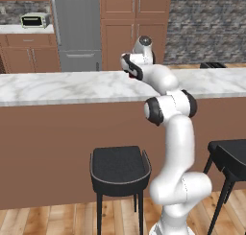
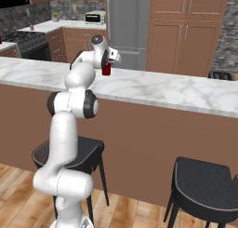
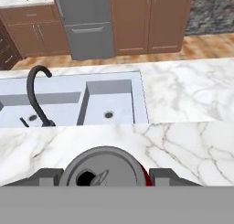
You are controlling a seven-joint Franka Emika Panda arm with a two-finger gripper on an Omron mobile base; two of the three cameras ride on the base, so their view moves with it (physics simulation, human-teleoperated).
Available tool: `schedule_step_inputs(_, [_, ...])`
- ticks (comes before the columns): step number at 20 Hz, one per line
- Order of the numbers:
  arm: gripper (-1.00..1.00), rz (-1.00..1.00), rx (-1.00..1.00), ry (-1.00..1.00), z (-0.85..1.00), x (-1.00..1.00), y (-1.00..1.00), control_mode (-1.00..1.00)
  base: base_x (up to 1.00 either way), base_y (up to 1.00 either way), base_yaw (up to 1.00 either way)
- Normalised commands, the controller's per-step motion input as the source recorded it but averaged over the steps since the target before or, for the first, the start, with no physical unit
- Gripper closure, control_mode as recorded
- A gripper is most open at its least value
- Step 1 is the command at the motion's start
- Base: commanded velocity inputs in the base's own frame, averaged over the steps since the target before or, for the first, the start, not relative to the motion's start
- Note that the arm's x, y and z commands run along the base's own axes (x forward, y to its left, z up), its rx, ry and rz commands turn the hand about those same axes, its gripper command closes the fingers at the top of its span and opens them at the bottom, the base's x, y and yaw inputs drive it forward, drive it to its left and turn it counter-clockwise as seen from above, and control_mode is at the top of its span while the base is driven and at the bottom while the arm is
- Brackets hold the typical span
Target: Four empty soda cans are scattered around the kitchen. Gather all the cans and cluster them next to the stove for recycling.
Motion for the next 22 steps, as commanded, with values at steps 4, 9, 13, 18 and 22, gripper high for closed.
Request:
schedule_step_inputs(4, [1.0,0.0,0.0,-0.02,0.01,-0.63,0.06,-1.0,0.0,0.0,0.0])
schedule_step_inputs(9, [1.0,0.0,0.0,-0.06,0.0,-1.0,0.06,-1.0,0.0,0.0,0.0])
schedule_step_inputs(13, [1.0,0.01,0.0,-0.06,0.06,-0.99,0.0,-1.0,0.0,0.0,0.0])
schedule_step_inputs(18, [1.0,0.0,0.0,-0.06,0.48,-0.8,0.0,-1.0,0.0,0.0,0.0])
schedule_step_inputs(22, [1.0,0.0,-0.01,-0.04,0.64,-0.62,-0.01,-1.0,0.0,0.0,0.0])
